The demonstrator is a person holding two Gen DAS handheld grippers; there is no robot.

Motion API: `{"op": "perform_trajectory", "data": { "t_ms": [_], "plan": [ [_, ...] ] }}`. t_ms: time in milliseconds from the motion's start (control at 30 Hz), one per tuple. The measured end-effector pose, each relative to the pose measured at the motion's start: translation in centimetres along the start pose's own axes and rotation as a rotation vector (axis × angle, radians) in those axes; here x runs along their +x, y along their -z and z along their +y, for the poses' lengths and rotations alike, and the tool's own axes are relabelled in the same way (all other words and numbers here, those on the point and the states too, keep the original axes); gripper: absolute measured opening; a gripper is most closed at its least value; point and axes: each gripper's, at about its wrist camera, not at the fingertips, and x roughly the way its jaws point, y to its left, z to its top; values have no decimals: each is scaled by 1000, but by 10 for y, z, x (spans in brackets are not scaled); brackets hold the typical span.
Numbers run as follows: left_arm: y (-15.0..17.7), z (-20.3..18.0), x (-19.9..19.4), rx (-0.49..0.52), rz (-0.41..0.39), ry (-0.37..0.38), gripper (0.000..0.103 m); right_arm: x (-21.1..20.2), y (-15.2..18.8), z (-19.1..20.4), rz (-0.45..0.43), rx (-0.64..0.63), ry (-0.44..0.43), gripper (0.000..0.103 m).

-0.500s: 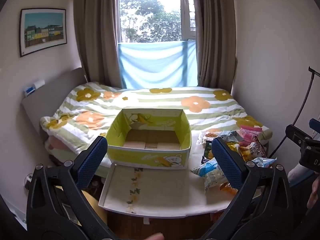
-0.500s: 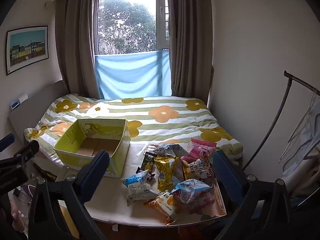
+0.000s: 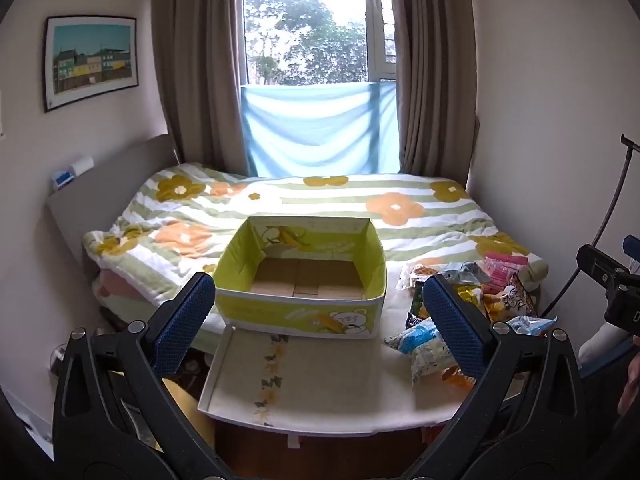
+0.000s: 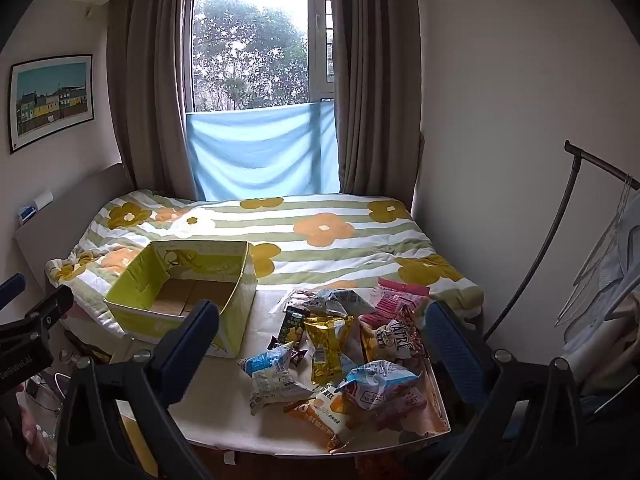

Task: Organize snacks

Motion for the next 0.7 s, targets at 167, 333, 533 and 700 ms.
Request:
{"op": "perform_trajectory", "data": {
  "t_ms": [167,333,533,700],
  "plan": [
    [1,-2,-2,6,-5,-2,103,0,0,1,-1,0,2,103],
    [0,-5,-2,10,-3,0,103,0,1,1,-1,0,2,103],
    [2,-8,-3,12,-4,1,103,-1,0,1,-2,0,5,103],
    [2,-9,-2,16,0,-7,103,0,0,1,-3,2,4,103]
  ]
}}
